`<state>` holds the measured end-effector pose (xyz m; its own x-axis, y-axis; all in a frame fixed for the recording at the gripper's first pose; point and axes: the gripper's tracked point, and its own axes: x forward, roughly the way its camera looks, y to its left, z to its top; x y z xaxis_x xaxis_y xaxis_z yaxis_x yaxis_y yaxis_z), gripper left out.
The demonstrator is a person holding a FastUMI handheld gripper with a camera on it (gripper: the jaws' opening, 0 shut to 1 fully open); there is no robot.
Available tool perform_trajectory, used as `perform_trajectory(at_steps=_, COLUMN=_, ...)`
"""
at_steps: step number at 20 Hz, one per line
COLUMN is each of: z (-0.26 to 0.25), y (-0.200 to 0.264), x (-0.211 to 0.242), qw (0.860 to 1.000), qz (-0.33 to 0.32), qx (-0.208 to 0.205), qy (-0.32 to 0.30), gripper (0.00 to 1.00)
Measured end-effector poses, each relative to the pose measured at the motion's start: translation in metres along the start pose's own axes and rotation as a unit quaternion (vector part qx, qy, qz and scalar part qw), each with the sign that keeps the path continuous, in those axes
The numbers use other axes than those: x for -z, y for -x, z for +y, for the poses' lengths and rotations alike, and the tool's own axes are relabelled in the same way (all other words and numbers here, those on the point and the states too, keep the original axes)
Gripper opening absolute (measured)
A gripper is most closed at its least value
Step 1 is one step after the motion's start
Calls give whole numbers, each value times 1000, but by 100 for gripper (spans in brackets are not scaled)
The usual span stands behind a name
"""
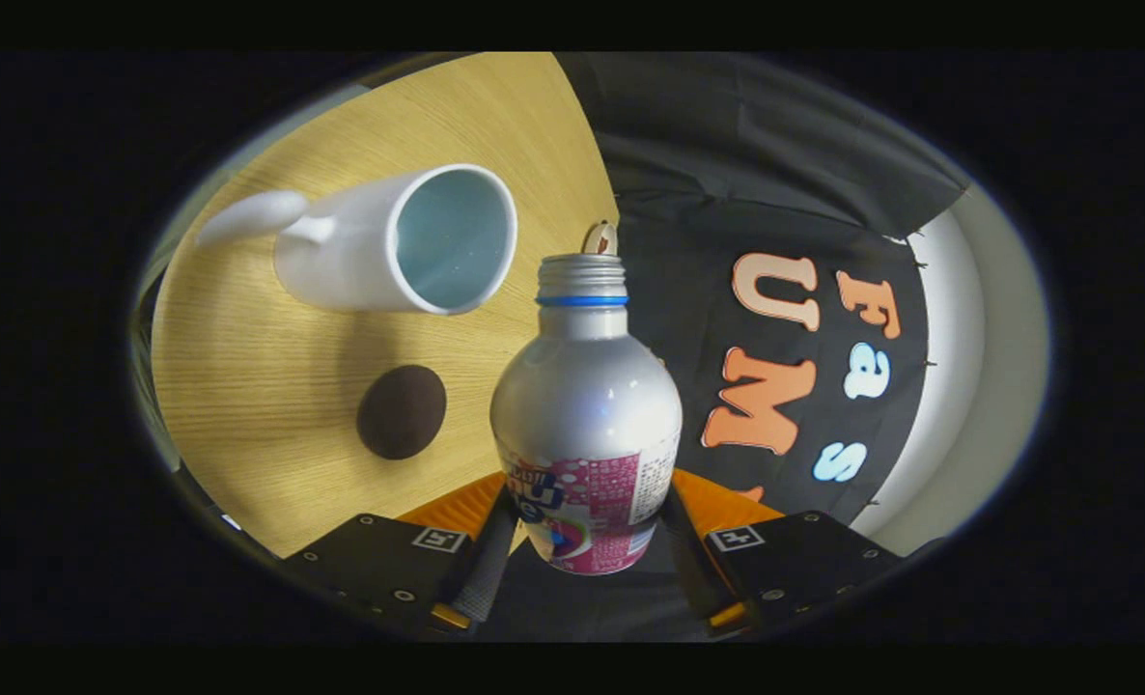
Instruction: Take the bottle from table, then pour the juice into the cup, finally place the bottle on the coaster
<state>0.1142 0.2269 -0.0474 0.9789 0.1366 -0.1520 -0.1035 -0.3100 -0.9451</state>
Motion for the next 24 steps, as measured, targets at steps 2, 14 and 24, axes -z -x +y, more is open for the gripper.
perform_trajectory(at_steps=2, z=2, y=-1, x=-1, qw=1000, qz=2, qx=-1, qy=16, gripper=76)
perform_trajectory(at_steps=14, z=-2, y=4, x=1, qw=998, qz=17, qx=0, qy=63, gripper=76)
perform_trajectory(at_steps=24, z=-13, y=1, x=-4, qw=994, qz=20, qx=5, qy=105, gripper=76)
